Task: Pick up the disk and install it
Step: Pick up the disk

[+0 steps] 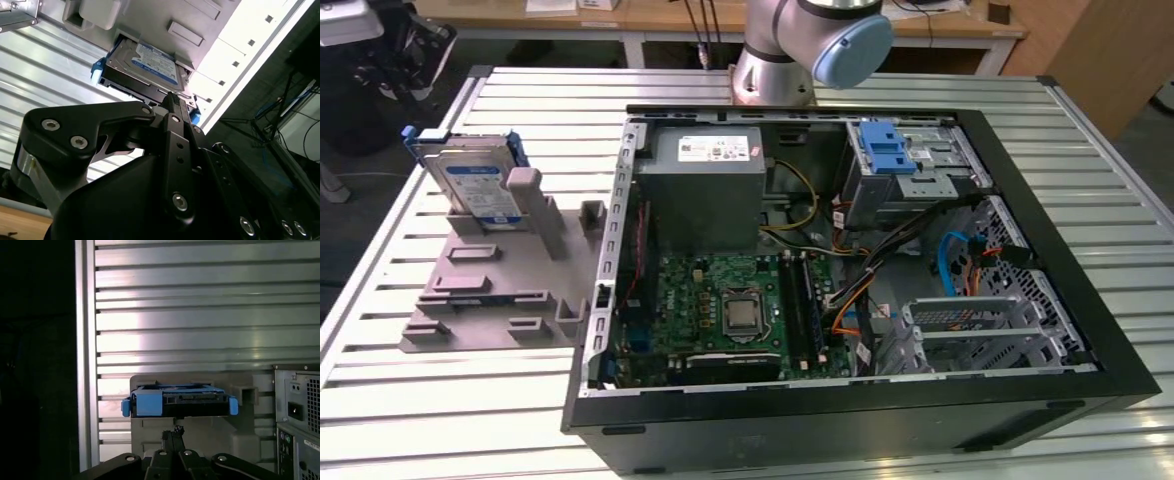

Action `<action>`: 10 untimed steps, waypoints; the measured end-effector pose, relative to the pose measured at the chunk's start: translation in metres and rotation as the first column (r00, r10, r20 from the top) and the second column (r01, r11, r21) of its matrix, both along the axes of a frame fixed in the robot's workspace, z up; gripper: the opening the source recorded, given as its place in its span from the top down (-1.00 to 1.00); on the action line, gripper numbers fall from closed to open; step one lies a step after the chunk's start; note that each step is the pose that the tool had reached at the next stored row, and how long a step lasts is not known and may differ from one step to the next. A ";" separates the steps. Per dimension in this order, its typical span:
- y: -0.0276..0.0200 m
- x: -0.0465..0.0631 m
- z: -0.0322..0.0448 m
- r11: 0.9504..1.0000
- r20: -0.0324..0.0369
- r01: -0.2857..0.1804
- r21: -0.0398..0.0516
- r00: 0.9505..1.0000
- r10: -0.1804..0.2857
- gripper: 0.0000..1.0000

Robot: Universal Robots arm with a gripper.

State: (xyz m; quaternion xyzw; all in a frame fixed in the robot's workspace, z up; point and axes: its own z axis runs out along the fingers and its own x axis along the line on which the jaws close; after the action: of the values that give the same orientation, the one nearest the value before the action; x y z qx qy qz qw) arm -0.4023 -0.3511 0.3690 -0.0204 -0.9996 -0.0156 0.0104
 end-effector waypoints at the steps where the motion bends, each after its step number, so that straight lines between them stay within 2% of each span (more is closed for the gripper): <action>1: 0.0000 0.000 0.0000 1.000 0.000 -0.011 0.000 1.000 0.011 0.79; 5: 0.0000 0.000 0.0000 0.998 0.000 -0.058 0.000 0.998 0.058 0.79; 10: 0.0000 0.000 0.0000 0.994 0.000 -0.113 0.000 0.994 0.113 0.79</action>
State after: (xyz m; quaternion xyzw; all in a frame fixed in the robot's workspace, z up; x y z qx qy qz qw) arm -0.4023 -0.3511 0.3690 0.0360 -0.9992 -0.0149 0.0113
